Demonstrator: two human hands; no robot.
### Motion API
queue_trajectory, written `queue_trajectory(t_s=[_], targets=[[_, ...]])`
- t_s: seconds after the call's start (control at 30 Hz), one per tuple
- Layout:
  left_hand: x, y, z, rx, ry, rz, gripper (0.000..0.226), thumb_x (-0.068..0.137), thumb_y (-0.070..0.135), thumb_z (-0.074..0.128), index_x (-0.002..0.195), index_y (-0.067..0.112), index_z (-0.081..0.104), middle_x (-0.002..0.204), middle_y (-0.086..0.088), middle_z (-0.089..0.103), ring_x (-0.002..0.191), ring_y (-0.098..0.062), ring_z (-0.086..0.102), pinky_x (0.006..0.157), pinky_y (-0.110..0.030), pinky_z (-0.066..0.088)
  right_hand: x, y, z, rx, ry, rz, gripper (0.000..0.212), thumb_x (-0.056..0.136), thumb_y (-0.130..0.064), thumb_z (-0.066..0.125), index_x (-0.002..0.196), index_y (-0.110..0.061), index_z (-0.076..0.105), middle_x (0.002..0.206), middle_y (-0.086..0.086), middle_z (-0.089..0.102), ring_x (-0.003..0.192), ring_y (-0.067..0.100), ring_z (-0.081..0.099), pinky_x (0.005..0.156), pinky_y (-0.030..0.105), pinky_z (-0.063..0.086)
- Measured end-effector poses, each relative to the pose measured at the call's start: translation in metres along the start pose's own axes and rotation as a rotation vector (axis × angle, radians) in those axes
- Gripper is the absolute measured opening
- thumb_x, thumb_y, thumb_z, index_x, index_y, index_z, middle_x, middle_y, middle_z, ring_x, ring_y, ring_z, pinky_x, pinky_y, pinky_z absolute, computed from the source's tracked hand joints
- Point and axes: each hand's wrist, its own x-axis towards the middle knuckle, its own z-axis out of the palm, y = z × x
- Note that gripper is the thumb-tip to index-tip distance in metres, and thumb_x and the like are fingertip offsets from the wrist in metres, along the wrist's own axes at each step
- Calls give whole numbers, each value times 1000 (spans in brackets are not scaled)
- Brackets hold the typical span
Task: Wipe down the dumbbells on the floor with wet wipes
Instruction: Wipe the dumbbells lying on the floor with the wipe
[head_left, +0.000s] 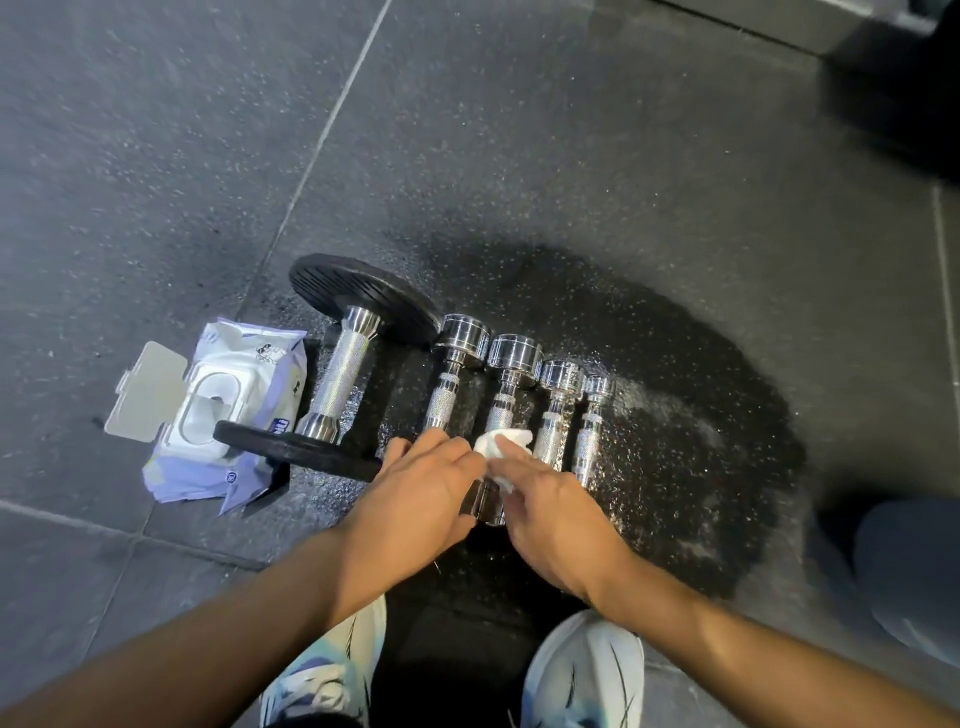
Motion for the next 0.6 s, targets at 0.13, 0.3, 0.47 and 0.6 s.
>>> queue_trajectory(t_s=[0.13, 0.3, 0.47, 0.6], targets=[[2, 2, -2, 11, -26, -30, 50, 83, 37, 73, 128, 28, 53, 122, 12, 51, 122, -14, 39, 99, -38, 36, 10, -27, -8, 340, 91, 356, 22, 105, -13, 42, 110, -22, 61, 97, 3, 69, 75, 13, 65, 58, 12, 48], [1, 3, -2, 13, -23, -25, 46, 86, 38, 73, 126, 26, 54, 124, 12, 51, 121, -14, 41, 98, -37, 36, 33, -24, -6, 1114, 216, 675, 38, 90, 9, 43, 111, -18, 60, 110, 12, 65, 104, 23, 61, 92, 35, 48], [1, 3, -3, -3, -44, -36, 46, 87, 39, 73, 128, 29, 54, 125, 14, 50, 122, -12, 40, 100, -37, 34, 64, -7, -26, 1335, 342, 696, 50, 86, 23, 36, 119, -5, 60, 114, 19, 58, 94, 30, 54, 68, 38, 46], [1, 3, -3, -17, -51, -39, 45, 88, 37, 73, 128, 28, 54, 125, 14, 51, 121, -11, 40, 100, -37, 34, 65, -6, -22, 1240, 338, 689, 44, 92, 19, 33, 115, -8, 58, 100, 14, 61, 85, 25, 54, 69, 38, 46]])
